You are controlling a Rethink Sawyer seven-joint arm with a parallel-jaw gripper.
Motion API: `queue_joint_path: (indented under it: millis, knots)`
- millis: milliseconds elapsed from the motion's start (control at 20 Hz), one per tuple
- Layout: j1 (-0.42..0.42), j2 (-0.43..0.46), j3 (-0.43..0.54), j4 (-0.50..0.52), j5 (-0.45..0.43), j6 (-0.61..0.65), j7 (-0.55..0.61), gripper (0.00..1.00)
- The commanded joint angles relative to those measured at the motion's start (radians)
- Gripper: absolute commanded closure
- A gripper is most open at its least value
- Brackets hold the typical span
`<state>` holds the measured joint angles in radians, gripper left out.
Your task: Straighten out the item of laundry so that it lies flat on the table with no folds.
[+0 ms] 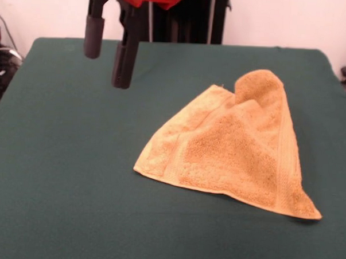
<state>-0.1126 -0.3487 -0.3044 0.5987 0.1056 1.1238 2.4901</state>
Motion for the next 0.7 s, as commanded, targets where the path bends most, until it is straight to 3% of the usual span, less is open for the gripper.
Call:
queue_joint_path:
  millis: [50, 700]
  knots:
    - [-0.004, 0.006, 0.163, 0.129, -0.005, -0.031, -0.236, 0.0]
    - [-0.026, 0.011, 0.228, 0.113, -0.05, 0.025, -0.35, 0.0]
